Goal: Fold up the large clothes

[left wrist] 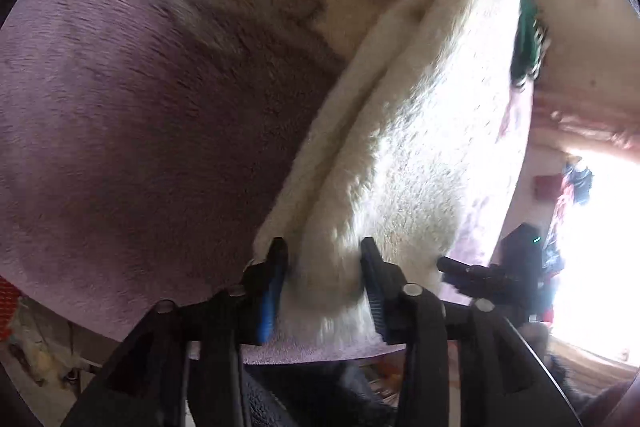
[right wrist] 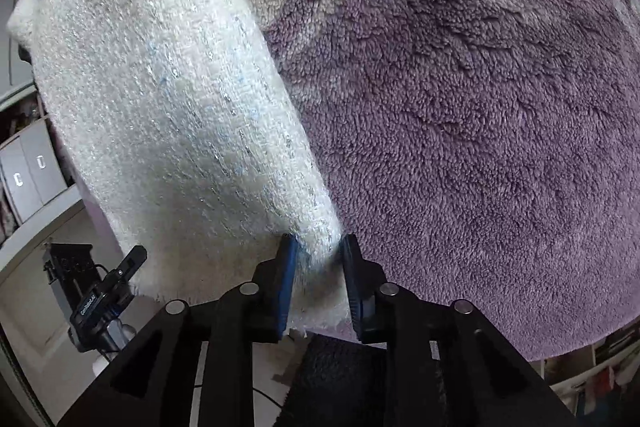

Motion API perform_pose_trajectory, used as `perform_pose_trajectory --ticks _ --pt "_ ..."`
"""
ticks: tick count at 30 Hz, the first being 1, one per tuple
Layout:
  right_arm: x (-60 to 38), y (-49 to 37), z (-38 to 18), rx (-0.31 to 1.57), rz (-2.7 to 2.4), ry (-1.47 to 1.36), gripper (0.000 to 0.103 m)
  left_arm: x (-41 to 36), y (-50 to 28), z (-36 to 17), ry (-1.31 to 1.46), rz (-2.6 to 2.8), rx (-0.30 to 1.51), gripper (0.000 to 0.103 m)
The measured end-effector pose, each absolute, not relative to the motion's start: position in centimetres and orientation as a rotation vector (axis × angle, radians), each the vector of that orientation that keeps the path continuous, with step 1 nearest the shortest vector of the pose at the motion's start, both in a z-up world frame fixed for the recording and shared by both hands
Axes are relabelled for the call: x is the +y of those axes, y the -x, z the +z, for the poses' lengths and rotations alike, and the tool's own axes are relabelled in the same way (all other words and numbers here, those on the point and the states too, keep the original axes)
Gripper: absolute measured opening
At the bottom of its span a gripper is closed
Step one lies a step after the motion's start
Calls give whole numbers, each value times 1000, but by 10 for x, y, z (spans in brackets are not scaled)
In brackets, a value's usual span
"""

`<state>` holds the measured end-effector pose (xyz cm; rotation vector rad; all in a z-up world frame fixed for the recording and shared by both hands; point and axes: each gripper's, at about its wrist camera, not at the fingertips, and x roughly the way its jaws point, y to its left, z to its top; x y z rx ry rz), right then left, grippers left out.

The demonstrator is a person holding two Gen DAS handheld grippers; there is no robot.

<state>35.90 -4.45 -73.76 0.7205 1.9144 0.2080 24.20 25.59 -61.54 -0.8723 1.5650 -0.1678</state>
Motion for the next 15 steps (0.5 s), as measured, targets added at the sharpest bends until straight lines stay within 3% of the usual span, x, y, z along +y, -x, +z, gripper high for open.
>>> perform_pose_trajectory --ticks 2,8,13,14,15 --pt "-49 -358 -746 1906 250 -753 66 266 -238 -620 881 -162 1545 59" --pt "-43 -352 -798 1881 475 -984 69 251 -235 -664 956 -234 1576 61" --pt "-32 -357 -804 1797 533 -1048 71 237 -219 -635 797 -219 1522 63" --pt "-31 -354 -803 1778 540 -1063 59 233 -218 -626 750 -218 1485 39" --pt "-29 -352 -802 1771 545 -1088 33 231 -220 -622 726 -228 1467 26"
